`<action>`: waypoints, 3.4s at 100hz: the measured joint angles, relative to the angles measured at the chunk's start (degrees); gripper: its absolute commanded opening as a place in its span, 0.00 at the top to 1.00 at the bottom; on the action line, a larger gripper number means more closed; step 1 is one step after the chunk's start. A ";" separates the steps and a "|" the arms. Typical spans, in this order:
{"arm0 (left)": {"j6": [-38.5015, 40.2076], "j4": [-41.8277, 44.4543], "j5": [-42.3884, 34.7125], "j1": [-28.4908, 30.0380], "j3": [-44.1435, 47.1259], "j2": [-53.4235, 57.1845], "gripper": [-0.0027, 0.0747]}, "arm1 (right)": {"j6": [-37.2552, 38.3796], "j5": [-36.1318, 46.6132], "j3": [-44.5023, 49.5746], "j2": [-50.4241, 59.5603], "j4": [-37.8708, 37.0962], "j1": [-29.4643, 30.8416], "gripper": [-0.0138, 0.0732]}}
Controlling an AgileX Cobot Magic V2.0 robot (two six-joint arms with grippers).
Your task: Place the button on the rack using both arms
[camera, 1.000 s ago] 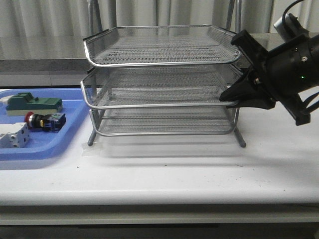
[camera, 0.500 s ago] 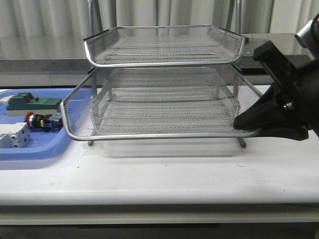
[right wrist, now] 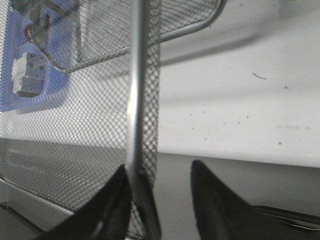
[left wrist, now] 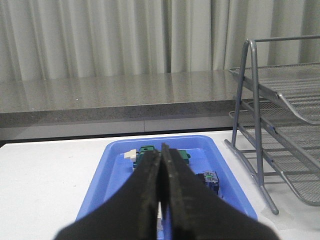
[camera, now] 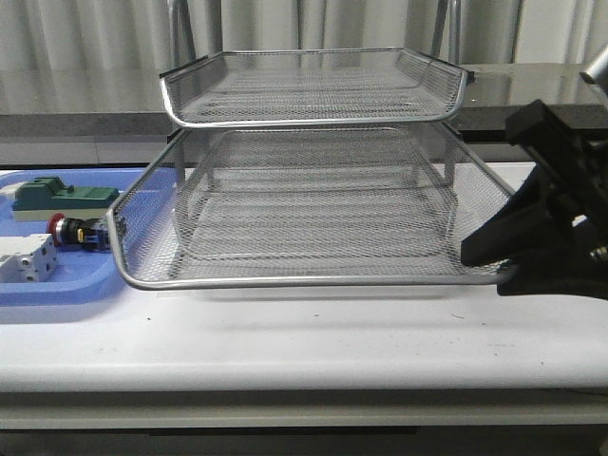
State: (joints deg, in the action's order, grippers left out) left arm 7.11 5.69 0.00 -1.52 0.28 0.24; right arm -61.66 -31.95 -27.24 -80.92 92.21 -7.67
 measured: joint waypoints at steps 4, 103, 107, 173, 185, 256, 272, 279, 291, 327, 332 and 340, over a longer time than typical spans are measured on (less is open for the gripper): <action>0.00 0.00 0.00 0.00 0.00 0.00 0.99 | -0.54 0.11 0.03 0.00 -0.26 0.00 0.26; 0.00 0.00 0.30 0.00 0.00 0.00 0.99 | 47.33 -8.39 -1.64 28.83 -66.46 0.00 0.24; 0.00 0.00 0.30 0.00 0.00 0.00 0.99 | 50.77 -9.83 -2.81 30.31 -70.43 0.00 0.24; 0.00 0.00 0.00 0.00 0.00 0.00 0.99 | 66.75 -22.40 -12.49 45.30 -92.21 0.00 0.29; 0.00 0.00 0.00 0.00 0.00 0.00 0.99 | 66.75 -22.48 -12.49 45.53 -92.21 0.00 0.42; 0.00 0.00 0.00 0.00 0.00 0.00 0.99 | 66.88 -22.79 -12.49 45.53 -92.21 0.00 0.92; 0.00 0.00 0.00 0.00 0.00 0.00 0.99 | 66.88 -23.13 -12.49 45.53 -92.21 0.00 0.92; 0.00 0.00 0.00 0.00 0.00 0.00 0.99 | 66.88 -23.40 -12.49 45.53 -92.21 0.00 0.92; 0.00 0.00 0.00 0.00 0.00 0.00 0.99 | 66.88 -23.89 -12.49 45.53 -92.21 0.00 0.92; 0.00 -8.27 0.98 0.00 -0.25 0.00 0.99 | 66.88 -23.98 -12.49 45.53 -92.21 0.00 0.92; 0.00 -10.06 2.74 0.00 -0.78 0.00 0.99 | 66.88 -23.98 -12.49 45.53 -92.21 0.00 0.92; 0.09 -11.43 6.85 0.00 -3.31 -0.98 0.99 | 66.88 -23.98 -12.49 45.53 -92.21 0.00 0.92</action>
State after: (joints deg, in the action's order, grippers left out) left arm 7.20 -5.74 6.85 -1.52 -3.03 -0.74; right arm 5.22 -55.93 -39.73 -35.39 0.00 -7.67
